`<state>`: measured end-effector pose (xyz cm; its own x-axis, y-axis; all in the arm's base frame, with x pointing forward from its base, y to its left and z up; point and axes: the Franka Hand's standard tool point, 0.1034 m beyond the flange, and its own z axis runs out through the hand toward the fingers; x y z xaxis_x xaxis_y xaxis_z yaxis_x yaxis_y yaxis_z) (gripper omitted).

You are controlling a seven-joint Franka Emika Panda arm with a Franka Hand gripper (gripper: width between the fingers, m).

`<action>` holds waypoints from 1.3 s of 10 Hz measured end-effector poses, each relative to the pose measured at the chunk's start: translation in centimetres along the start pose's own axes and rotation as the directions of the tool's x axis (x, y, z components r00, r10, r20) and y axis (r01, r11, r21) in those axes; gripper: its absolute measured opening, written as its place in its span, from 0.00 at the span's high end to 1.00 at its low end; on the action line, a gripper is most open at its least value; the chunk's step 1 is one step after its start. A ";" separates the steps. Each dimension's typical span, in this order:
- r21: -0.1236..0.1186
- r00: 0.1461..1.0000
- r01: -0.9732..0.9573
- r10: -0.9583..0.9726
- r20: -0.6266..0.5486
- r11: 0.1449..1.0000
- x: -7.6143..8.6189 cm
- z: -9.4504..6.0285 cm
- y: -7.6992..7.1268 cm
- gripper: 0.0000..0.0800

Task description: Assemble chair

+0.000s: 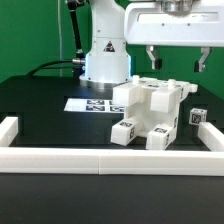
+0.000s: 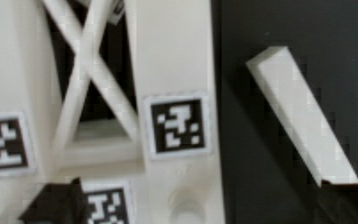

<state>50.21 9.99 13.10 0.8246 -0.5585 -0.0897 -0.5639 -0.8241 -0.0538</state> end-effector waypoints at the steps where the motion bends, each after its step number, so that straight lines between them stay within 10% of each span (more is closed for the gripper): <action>1: -0.002 0.999 -0.048 0.048 0.007 0.999 -1.4 0.1 -0.7 0.19; 6: -0.006 0.998 -0.066 0.066 0.013 0.998 -2.3 0.6 -1.1 0.19; 13: -0.052 0.979 -0.199 0.201 0.036 0.979 -9.0 4.4 -3.6 0.19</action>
Offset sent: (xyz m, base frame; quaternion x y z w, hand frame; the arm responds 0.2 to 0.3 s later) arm 0.0000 0.0000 0.0000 0.0000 0.0000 0.0000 1.0000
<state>44.58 18.39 9.75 0.6922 -0.7092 -0.1342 -0.7139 -0.7000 0.0171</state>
